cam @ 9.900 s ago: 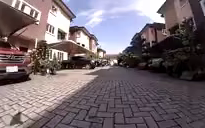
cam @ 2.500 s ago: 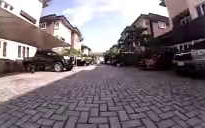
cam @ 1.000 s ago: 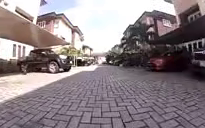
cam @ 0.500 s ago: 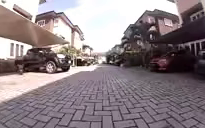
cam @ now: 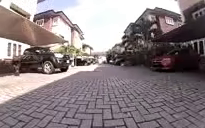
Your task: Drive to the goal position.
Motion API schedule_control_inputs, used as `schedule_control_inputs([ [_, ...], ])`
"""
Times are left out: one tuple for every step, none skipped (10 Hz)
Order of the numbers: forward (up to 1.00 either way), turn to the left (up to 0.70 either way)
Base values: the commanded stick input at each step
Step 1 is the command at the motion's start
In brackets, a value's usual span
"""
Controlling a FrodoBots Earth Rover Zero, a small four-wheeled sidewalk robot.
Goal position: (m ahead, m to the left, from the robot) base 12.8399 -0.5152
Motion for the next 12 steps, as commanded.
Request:
schedule_control_inputs([
  [0.69,0.03],
  [0.69,0.03],
  [0.69,0.03],
  [0.69,0.03],
  [0.69,0.03],
  [0.69,0.03],
  [0.69,0.03],
  [0.69,0.03],
  [0.69,0.03],
  [0.69,0.03],
  [0.69,0.03],
  [0.69,0.03],
])
